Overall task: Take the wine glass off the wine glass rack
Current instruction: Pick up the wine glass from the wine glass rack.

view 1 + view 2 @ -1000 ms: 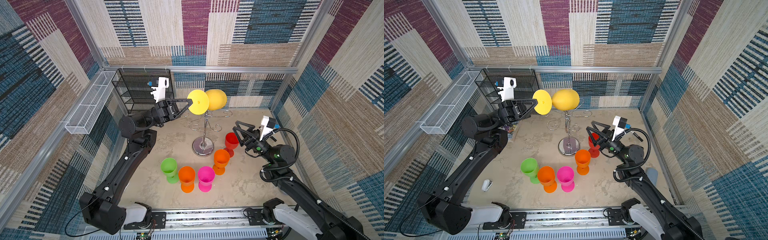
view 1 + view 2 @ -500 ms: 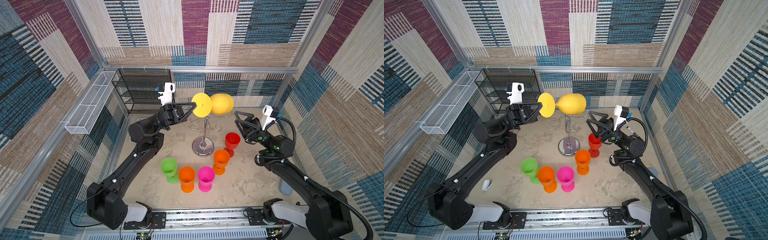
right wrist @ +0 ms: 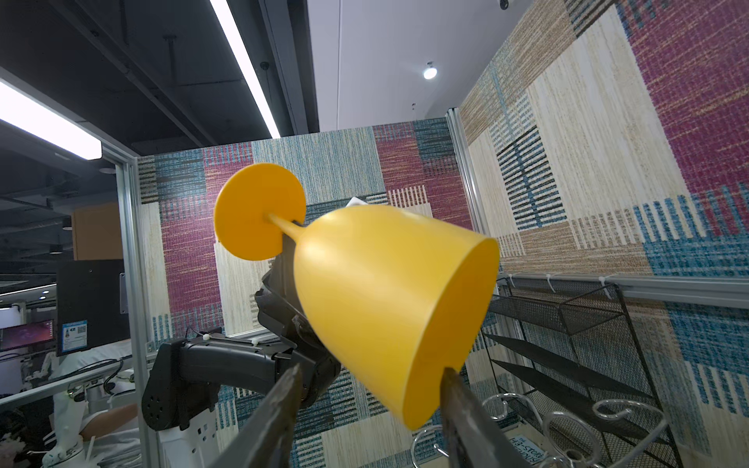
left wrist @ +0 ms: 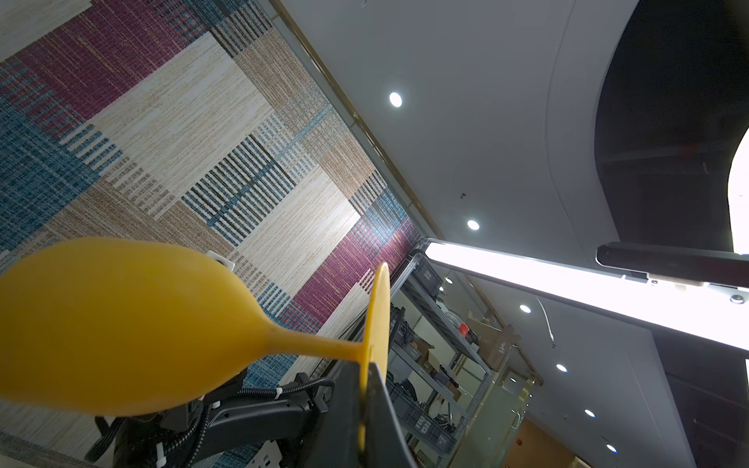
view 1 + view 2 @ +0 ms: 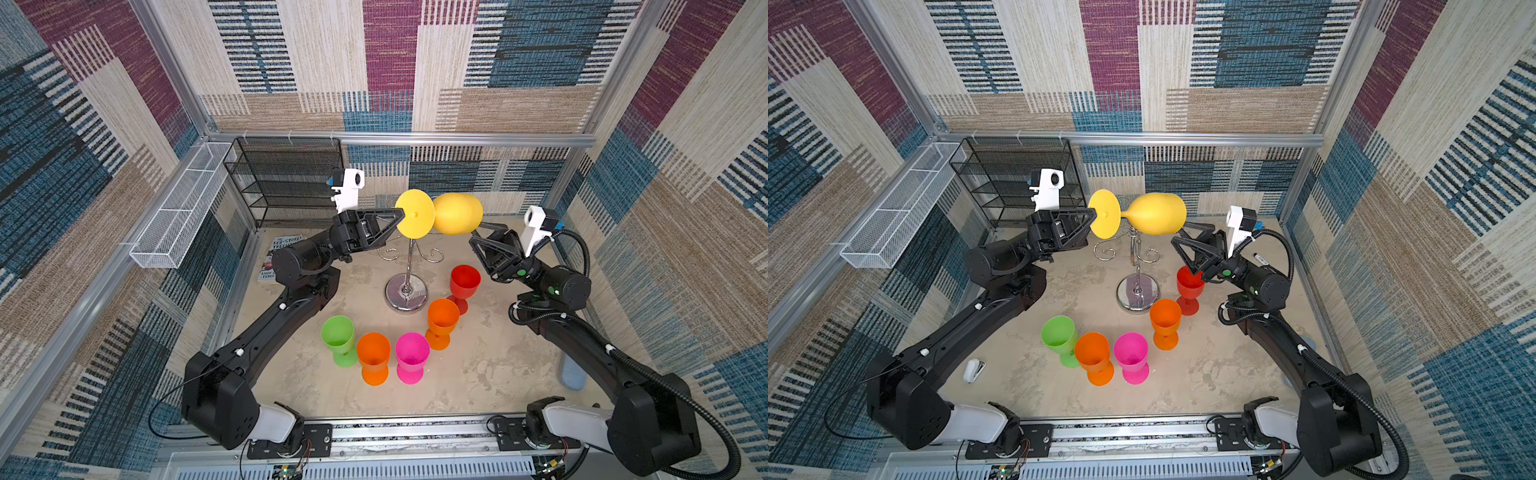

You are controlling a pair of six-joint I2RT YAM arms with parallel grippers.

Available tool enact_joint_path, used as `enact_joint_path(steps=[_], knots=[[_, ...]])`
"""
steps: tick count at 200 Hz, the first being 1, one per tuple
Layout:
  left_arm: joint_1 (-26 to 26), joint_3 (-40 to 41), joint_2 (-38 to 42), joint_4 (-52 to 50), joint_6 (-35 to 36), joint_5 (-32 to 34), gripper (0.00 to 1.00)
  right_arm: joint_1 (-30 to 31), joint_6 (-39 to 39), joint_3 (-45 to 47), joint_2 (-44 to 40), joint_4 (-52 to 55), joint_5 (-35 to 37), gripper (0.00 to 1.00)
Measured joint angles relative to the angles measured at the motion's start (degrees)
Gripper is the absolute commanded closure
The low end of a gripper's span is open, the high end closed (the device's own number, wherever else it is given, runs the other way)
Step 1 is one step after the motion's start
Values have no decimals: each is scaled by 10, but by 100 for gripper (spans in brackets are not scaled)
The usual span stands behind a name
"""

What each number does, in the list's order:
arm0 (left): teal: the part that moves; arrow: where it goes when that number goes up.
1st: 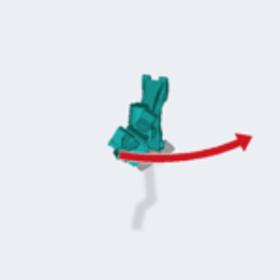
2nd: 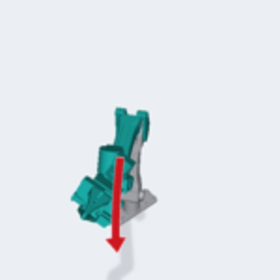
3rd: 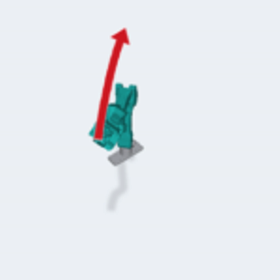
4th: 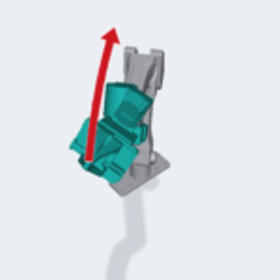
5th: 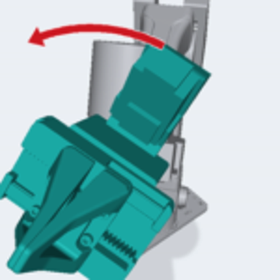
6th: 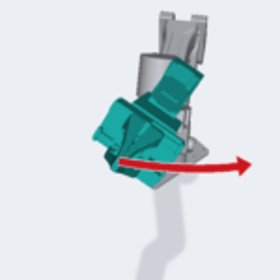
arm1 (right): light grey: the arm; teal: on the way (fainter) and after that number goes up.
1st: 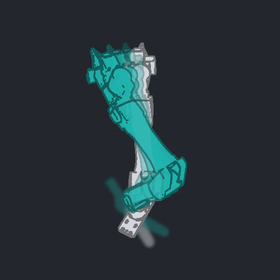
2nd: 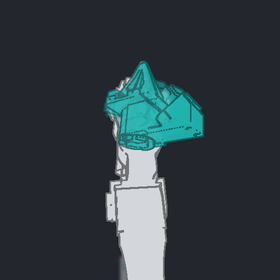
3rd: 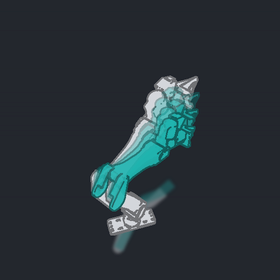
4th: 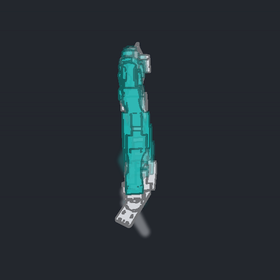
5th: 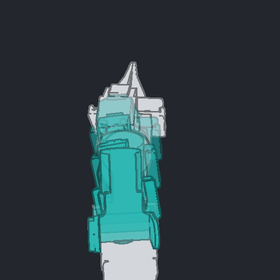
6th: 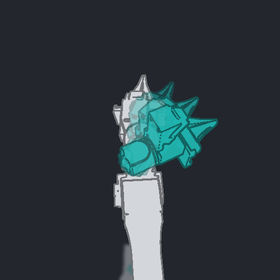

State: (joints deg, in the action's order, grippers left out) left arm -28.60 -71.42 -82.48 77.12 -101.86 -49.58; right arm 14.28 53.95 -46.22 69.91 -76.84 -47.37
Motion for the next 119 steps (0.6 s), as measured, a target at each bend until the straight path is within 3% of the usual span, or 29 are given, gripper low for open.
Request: enact_joint_path(steps=[119], knots=[[-16, -9, -39, 22, -37, 18, 100, -5, 0, 23, -29, -22, 3, 57]])
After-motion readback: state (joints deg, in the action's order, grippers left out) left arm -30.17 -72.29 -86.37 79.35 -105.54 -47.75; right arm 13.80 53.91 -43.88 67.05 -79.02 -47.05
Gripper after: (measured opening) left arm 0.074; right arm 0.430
